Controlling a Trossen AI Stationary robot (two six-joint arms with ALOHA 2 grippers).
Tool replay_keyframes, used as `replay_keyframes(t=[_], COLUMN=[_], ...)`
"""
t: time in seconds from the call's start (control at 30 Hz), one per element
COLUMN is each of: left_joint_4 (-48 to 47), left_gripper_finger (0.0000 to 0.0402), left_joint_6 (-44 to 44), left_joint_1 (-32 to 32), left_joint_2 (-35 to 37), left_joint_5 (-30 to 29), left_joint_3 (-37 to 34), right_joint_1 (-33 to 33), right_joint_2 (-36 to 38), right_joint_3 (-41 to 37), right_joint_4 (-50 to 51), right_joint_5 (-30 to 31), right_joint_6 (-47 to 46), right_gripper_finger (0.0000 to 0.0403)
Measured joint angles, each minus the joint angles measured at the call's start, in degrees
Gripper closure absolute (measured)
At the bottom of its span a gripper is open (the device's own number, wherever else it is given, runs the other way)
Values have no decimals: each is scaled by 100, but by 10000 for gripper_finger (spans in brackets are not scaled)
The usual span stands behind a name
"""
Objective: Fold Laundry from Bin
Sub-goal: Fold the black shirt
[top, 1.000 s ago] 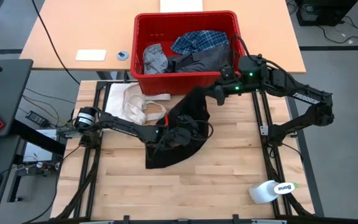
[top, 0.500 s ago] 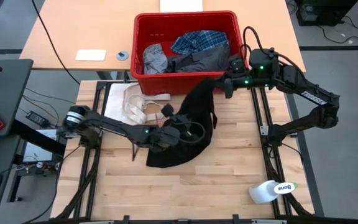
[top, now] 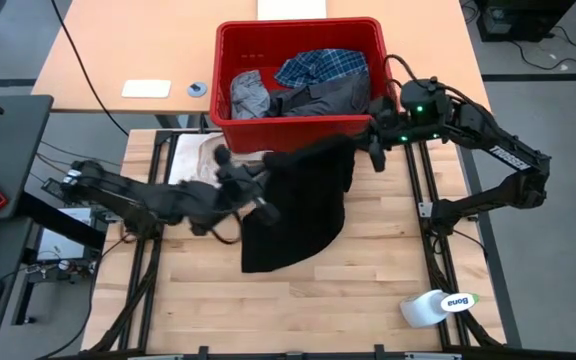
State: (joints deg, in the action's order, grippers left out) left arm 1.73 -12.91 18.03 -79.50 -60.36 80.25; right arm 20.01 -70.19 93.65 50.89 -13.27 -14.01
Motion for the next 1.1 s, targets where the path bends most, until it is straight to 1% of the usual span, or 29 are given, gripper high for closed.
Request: replay_keyframes(t=[0.1,0.17,0.3,0.43,0.57,0.63,0.73,0.93,1.1], left_joint_4=[-15,68,223,248,454,388,145,-392,-786], left_gripper_finger=[391,391,390,390,390,390,390,390,390], left_joint_6=[-3,10,184,500,540,594,765,1241,1544], left_joint_1=[68,84,64,-71,-203,-251,-295,-249,-91], left_joint_2=[314,512,837,1011,1033,1033,1020,1020,1018], left_joint_5=[-203,-193,197,675,1292,1479,1498,1504,1530], left_joint_3=[0,0,0,0,0,0,0,0,0], right_joint_1=[2,1,0,0,-27,-102,-233,-317,-319], right_joint_2=[186,338,619,694,427,190,-208,-805,-943], right_joint_3=[0,0,2,4,4,-100,-474,-1215,-1423], right_joint_4=[-15,-79,-273,-143,225,303,253,76,-66], right_joint_5=[89,142,99,99,119,100,-44,-87,-71], right_joint_6=[332,546,916,1334,1400,1351,1317,1648,2043], right_gripper_finger=[387,387,383,374,360,350,334,291,269])
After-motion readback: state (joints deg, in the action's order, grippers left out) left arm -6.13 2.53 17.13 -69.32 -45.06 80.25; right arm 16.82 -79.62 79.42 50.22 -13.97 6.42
